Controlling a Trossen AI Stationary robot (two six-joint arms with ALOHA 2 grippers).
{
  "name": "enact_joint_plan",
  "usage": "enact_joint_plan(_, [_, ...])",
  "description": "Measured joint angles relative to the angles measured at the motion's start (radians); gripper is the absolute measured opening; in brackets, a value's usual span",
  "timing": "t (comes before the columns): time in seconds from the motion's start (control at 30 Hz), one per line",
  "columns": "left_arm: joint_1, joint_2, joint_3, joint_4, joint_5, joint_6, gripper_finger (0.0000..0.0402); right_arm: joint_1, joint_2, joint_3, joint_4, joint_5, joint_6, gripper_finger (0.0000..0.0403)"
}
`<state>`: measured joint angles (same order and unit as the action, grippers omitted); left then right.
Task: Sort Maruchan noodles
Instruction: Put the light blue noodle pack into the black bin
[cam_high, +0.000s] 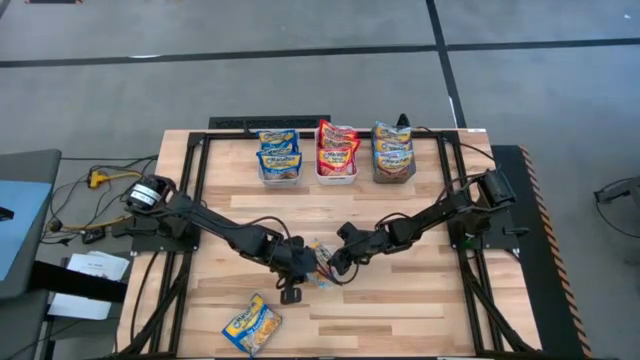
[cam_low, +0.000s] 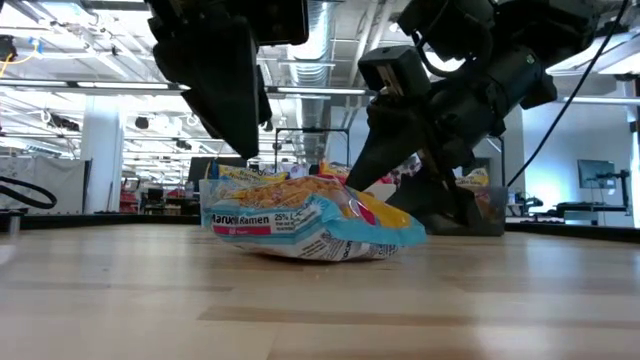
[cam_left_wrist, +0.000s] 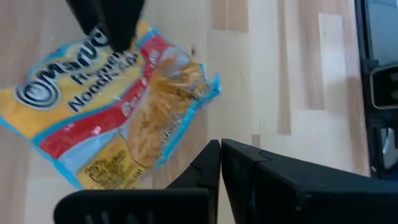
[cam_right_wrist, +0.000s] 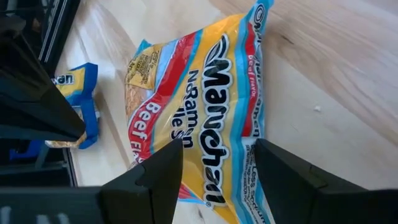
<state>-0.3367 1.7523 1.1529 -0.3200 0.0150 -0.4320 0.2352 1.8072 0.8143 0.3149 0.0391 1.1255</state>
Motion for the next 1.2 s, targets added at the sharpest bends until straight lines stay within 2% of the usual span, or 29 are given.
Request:
enact_joint_plan(0.1, [0.014, 0.0, -0.018, -0.004, -0.03, -0.007, 0.0, 0.0, 0.0, 0.0, -0.001, 0.0, 0.001, 0.0225])
enact_joint_plan(0.5, [0.05, 0.003, -0.046, -0.002, -0.022, -0.003, 0.0, 0.0, 0.0, 0.0, -0.019, -0.001, 0.002, 0.0225])
enact_joint_plan(1.2, [0.061, 0.154, -0.041, 0.096, 0.04, -0.018, 0.0, 0.0, -0.002, 0.002, -0.101, -0.019, 0.055, 0.0225])
